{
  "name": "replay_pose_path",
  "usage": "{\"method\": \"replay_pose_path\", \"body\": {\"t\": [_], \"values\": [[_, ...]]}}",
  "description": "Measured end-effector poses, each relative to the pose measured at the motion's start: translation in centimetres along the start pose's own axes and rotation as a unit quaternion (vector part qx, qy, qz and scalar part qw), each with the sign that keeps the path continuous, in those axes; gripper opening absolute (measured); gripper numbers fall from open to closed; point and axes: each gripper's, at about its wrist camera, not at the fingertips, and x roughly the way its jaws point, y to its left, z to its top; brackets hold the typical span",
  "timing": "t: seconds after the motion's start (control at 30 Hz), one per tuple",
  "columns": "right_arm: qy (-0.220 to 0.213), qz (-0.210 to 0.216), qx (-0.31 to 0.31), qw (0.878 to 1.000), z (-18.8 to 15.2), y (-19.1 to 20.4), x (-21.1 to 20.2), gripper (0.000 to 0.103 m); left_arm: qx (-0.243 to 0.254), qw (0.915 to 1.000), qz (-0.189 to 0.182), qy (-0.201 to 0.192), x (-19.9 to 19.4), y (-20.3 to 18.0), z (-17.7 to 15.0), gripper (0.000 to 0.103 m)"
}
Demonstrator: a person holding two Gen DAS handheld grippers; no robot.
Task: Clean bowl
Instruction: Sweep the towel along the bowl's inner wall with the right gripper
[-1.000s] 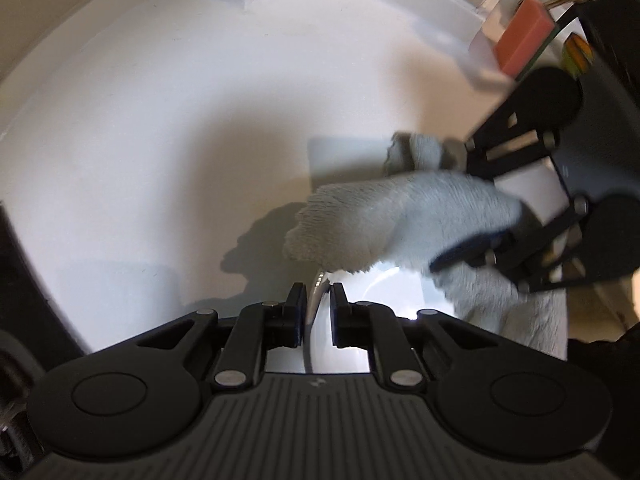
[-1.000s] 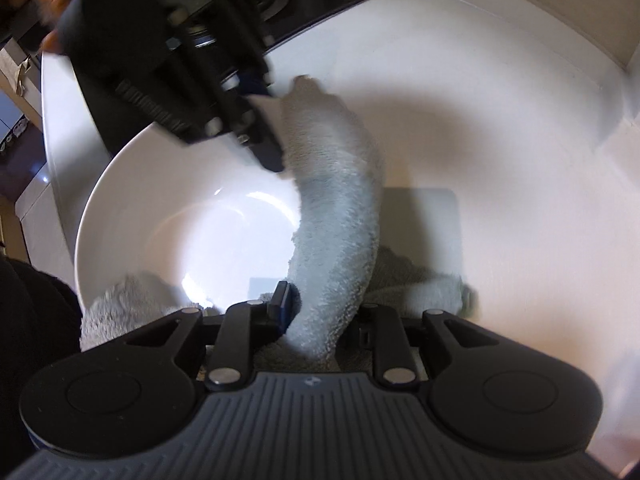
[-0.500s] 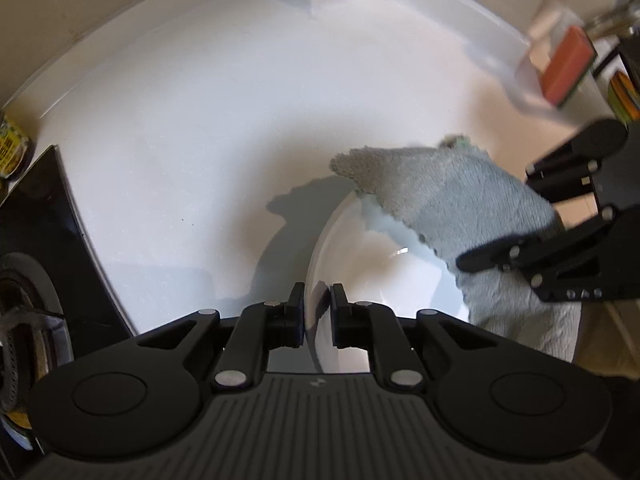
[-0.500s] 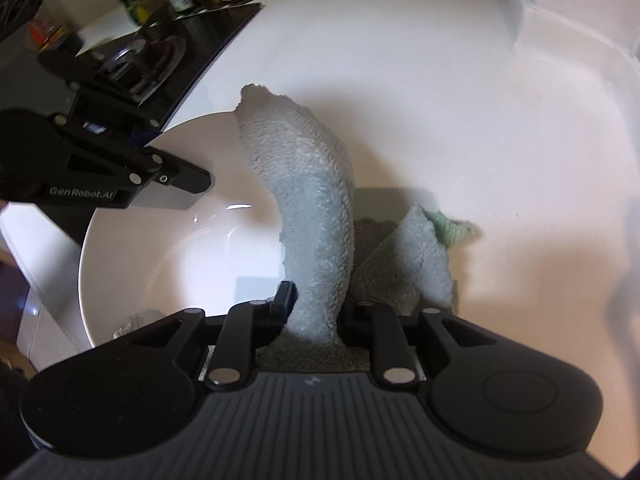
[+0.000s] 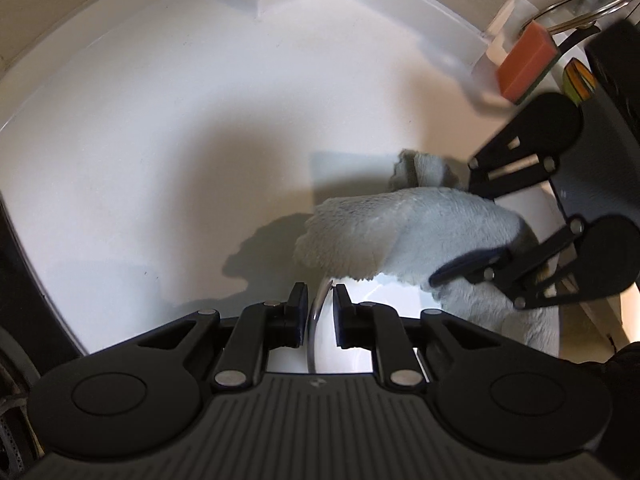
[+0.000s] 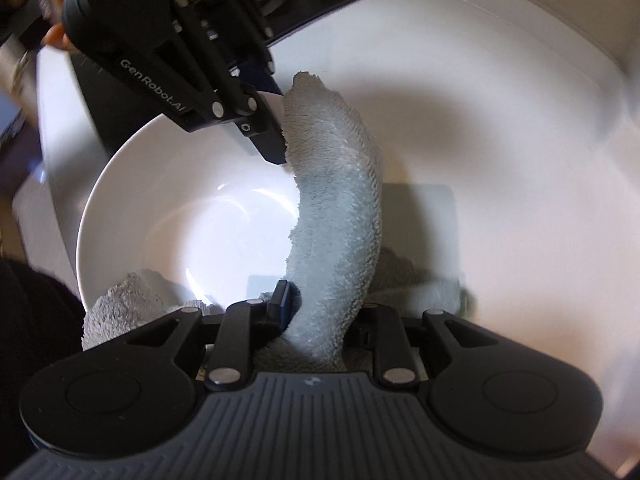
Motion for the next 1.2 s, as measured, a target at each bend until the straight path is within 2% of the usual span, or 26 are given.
{"method": "replay_pose_path", "body": {"t": [0.1, 0.17, 0.3, 0.4, 0.47, 0.57, 0.63, 0.8, 0.87, 0.97, 1.03, 1.13, 1.2], "values": [[0.003, -0.002, -0.027, 1.000, 1.3, -0.7, 0.3, 0.018, -0.011, 0.9997, 0.021, 0.001, 0.3, -0.3, -0.2, 0.011], [-0.004, -0.006, -0.014, 1.000, 1.7, -1.3, 0.4, 0.016, -0.013, 0.9994, 0.032, 0.001, 0.0, -0.5, -0.7, 0.010], [-0.027, -0.025, 0.096, 0.995, 1.3, -2.0, 0.5, 0.014, -0.037, 0.9985, 0.040, -0.010, -0.2, -0.8, -1.7, 0.009], [-0.036, -0.046, 0.209, 0.976, -0.5, -1.6, 0.1, 0.013, -0.054, 0.9968, 0.054, -0.024, -0.2, -1.2, -2.2, 0.010], [-0.042, -0.054, 0.243, 0.968, -1.7, -0.6, 0.2, 0.014, -0.059, 0.9959, 0.060, -0.031, -0.2, -1.5, -2.4, 0.010], [-0.050, -0.058, 0.236, 0.969, -2.1, 0.8, 0.8, 0.015, -0.060, 0.9953, 0.069, -0.035, -0.1, -2.0, -2.5, 0.012], [-0.050, -0.045, 0.230, 0.971, -2.0, 0.5, 1.1, 0.016, -0.048, 0.9960, 0.071, -0.026, 0.1, -2.4, -2.1, 0.012], [-0.042, -0.040, 0.178, 0.982, -1.6, 1.0, 0.4, 0.019, -0.027, 0.9980, 0.052, -0.024, 0.3, -1.7, -0.6, 0.016], [-0.035, -0.040, 0.157, 0.986, -2.3, 1.2, -0.6, 0.020, -0.009, 0.9988, 0.044, -0.017, 0.6, -1.6, 0.2, 0.016], [-0.017, -0.030, 0.125, 0.992, -1.4, 0.8, -0.4, 0.021, 0.004, 0.9993, 0.035, -0.008, 0.6, -1.4, 0.4, 0.012], [-0.011, -0.028, 0.110, 0.994, -0.7, 0.4, -0.3, 0.021, 0.014, 0.9986, 0.049, -0.009, 0.3, -1.6, -0.4, 0.010], [-0.010, -0.056, 0.069, 0.996, 1.1, -0.1, 0.0, 0.019, 0.010, 0.9980, 0.062, -0.012, 0.1, -2.2, -1.5, 0.008], [-0.026, -0.071, 0.061, 0.995, 2.2, -0.6, 0.3, 0.019, -0.007, 0.9974, 0.068, -0.023, -0.1, -2.4, -2.6, 0.008]]}}
